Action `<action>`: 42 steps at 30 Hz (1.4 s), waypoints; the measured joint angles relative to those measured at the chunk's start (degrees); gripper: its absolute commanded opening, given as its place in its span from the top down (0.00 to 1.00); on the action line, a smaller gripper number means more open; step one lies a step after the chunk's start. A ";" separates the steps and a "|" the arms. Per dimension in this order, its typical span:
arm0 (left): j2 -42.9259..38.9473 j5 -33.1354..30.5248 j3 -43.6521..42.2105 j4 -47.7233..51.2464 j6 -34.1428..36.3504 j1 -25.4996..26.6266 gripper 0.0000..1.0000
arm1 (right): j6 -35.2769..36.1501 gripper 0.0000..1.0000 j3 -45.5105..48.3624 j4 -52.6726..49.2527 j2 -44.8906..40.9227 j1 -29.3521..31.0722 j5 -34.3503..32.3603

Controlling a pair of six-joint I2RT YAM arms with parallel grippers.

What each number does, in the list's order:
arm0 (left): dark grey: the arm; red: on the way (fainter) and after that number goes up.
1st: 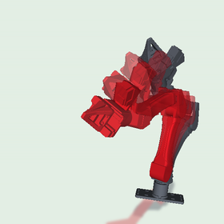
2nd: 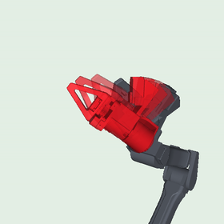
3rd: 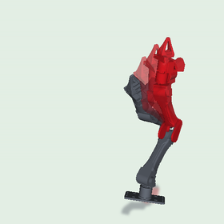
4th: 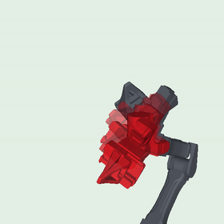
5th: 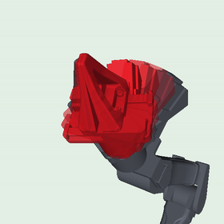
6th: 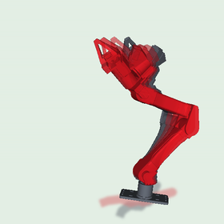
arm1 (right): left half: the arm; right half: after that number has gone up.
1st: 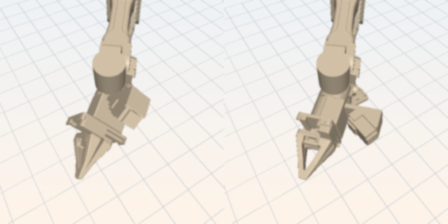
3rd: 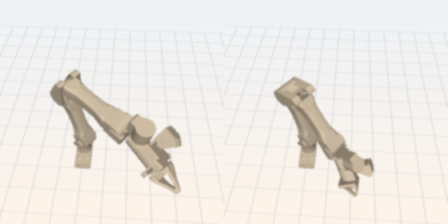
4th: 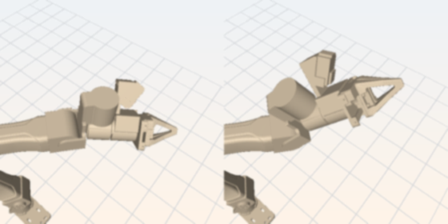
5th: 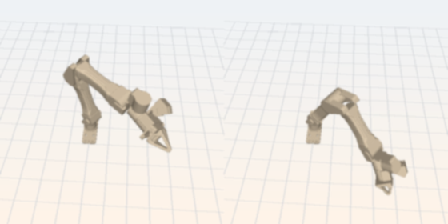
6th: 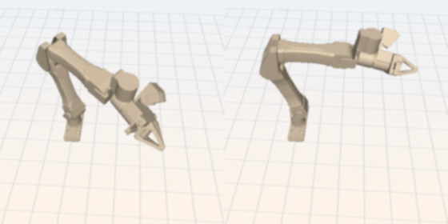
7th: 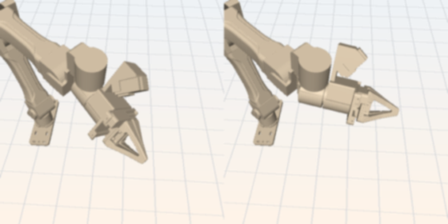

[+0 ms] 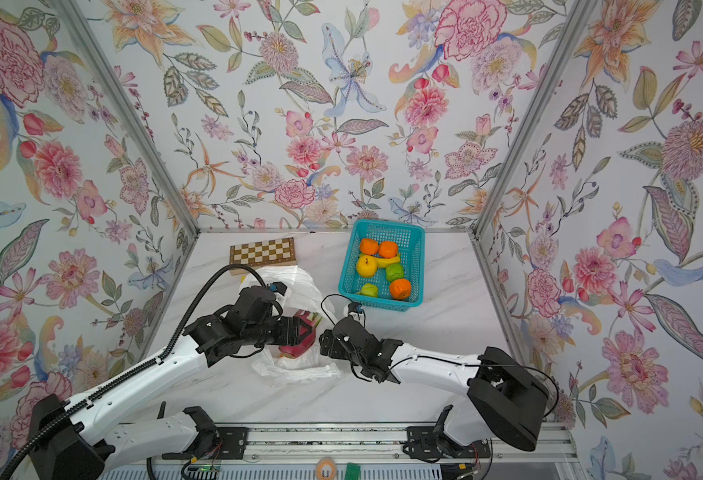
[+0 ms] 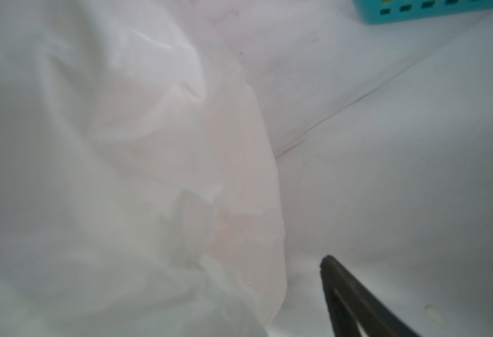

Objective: Untie the knot of the plastic bag and take out the fruit
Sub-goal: 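Lift the dragon fruit with the left gripper while the right approaches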

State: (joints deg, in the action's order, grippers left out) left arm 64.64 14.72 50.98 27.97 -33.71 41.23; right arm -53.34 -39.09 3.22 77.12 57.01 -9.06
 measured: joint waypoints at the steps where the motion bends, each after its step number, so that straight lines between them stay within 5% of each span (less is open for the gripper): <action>1: -0.52 0.26 -0.44 -0.74 0.55 0.02 0.49 | 0.44 0.05 0.44 0.26 -2.49 -0.20 0.50; 6: -2.10 -0.13 -2.19 -4.39 4.17 0.00 0.58 | 3.80 0.04 0.92 1.99 -12.63 -2.89 3.23; 12: -1.18 1.51 -2.23 -7.85 8.33 -0.04 0.59 | 8.22 0.02 0.79 4.22 -17.77 -7.45 5.62; 18: -0.68 6.34 -2.19 -11.15 13.29 -0.04 0.59 | 8.63 0.17 -6.56 1.11 -9.97 -10.60 6.25; 27: -2.78 9.27 -1.49 -9.86 21.42 -0.04 0.59 | 1.29 0.23 -16.02 -9.31 1.79 -15.61 5.05; 35: -13.77 3.72 -2.32 -12.13 22.29 -0.04 0.65 | 0.13 0.17 -16.02 -10.47 9.97 -15.67 10.67; 42: -18.71 -4.83 -2.36 -13.81 20.94 -0.11 0.65 | -1.38 0.12 -15.45 -1.62 9.55 -15.45 23.87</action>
State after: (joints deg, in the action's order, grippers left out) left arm 45.93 9.89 48.62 14.15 -12.78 41.12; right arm -54.72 -54.54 1.61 86.67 41.56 14.81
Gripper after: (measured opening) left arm 0.716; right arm 0.860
